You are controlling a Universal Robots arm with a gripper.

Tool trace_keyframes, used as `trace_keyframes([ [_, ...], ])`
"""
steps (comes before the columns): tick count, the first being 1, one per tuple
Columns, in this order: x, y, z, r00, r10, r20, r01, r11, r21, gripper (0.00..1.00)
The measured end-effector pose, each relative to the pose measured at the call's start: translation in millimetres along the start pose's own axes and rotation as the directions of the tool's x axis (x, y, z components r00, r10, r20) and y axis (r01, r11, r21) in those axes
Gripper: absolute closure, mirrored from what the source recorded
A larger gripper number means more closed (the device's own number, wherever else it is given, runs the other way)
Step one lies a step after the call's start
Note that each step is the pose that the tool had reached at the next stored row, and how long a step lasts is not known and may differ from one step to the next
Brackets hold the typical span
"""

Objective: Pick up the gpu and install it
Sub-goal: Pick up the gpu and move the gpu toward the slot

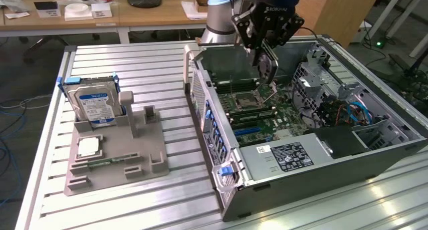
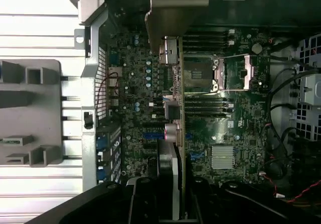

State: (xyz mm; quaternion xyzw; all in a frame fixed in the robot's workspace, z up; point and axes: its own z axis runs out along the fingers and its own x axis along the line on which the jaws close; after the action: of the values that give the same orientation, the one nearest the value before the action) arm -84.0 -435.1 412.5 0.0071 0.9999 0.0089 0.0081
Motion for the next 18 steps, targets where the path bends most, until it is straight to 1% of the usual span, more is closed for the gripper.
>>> trace_keyframes([
  [8,-19.4,0.3,0.5,1.0,0.0,0.0001,0.0,1.0,-0.0001,0.72],
  [18,-48.7,0.7,1.0,1.0,0.0,0.0,0.0,1.0,-0.0001,0.72],
])
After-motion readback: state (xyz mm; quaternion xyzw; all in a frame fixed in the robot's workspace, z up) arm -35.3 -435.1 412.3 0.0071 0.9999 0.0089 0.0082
